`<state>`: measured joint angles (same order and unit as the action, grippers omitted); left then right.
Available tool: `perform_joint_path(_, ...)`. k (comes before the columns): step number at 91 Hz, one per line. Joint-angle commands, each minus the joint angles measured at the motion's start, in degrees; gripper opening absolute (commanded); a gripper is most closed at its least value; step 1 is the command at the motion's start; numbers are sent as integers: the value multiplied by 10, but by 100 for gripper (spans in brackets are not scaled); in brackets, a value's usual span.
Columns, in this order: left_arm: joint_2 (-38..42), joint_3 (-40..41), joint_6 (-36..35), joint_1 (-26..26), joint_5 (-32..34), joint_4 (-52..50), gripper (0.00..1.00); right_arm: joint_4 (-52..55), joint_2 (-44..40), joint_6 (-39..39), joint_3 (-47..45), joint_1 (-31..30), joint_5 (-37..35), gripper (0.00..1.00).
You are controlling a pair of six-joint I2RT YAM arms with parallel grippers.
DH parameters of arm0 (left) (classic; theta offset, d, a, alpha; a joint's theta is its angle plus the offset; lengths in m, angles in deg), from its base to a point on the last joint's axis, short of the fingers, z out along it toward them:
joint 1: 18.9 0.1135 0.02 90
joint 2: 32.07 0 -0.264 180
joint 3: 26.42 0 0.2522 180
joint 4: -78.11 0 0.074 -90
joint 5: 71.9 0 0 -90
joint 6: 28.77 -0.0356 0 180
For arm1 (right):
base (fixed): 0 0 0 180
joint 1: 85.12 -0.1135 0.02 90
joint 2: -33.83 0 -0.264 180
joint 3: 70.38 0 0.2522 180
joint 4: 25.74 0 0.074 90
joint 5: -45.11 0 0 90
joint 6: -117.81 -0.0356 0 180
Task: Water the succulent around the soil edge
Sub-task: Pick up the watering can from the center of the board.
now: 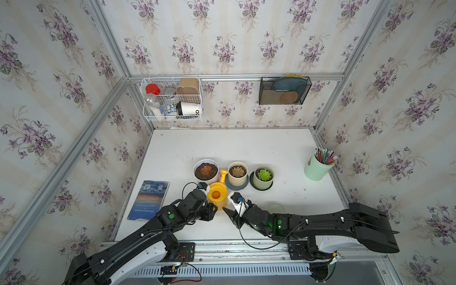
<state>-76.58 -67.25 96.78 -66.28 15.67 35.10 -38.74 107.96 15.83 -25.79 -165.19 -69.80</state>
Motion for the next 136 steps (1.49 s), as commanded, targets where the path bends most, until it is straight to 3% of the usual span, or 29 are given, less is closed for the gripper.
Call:
perform_joint_path(1,-14,5,-16,-1,41,33,48,-9,-31,-22,-17,-2,-32,49)
perform_joint_path(43,2,69,-69,-3,67,129,33,23,-99,-49,-52,-1,-57,48)
perform_joint_path(79,20,71,-109,-30,41,136,0,37,-118,-53,-55,-1,-76,47)
perform_joint_path(98,18,36,-108,-77,76,78,0,51,-148,-55,-57,-2,-102,50)
perform_joint_path(118,11,-33,-64,-112,98,-23,0,58,-209,-39,-56,2,-177,66)
perform_joint_path(128,-28,-75,-49,-113,71,-46,0,74,-223,-68,-50,34,-222,95)
perform_joint_path(136,-60,-111,-47,-116,58,-63,0,80,-234,-93,-46,86,-211,98)
